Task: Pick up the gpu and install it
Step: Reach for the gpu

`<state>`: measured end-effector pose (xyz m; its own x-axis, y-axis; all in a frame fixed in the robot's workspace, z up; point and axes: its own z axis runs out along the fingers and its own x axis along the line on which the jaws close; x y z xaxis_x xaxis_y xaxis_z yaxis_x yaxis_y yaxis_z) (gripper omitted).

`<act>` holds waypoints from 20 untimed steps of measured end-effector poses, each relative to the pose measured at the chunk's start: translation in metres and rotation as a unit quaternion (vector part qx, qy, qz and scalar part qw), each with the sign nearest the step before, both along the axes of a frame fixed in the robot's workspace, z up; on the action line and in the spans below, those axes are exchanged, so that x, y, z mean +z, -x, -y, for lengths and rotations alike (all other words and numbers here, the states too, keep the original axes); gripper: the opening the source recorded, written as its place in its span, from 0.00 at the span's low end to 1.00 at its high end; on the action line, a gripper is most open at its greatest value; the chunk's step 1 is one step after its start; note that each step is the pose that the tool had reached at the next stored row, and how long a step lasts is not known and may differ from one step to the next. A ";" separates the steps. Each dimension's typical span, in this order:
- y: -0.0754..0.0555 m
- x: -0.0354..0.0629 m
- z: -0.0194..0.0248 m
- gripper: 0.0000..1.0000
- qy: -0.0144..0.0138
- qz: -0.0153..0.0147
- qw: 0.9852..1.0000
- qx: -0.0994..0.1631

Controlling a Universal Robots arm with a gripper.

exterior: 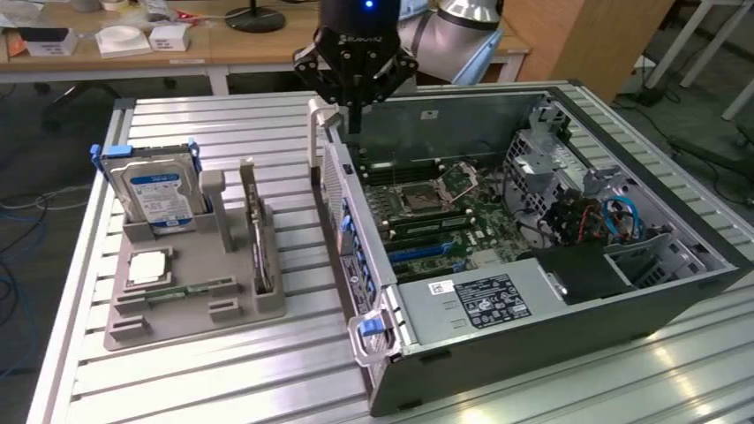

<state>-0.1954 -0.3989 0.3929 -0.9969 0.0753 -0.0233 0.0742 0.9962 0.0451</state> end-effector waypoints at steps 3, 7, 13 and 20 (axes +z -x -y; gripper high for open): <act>0.011 -0.0001 0.0000 0.10 0.000 0.000 1.000 0.000; 0.026 -0.0003 0.0000 0.10 0.000 0.000 1.000 0.000; 0.053 -0.0005 0.0000 0.10 0.000 0.000 1.000 0.000; 0.084 -0.0008 0.0000 0.10 0.000 0.000 1.000 0.000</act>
<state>-0.2798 -0.3988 0.3921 -0.9969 0.0754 -0.0233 0.0743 0.9962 0.0451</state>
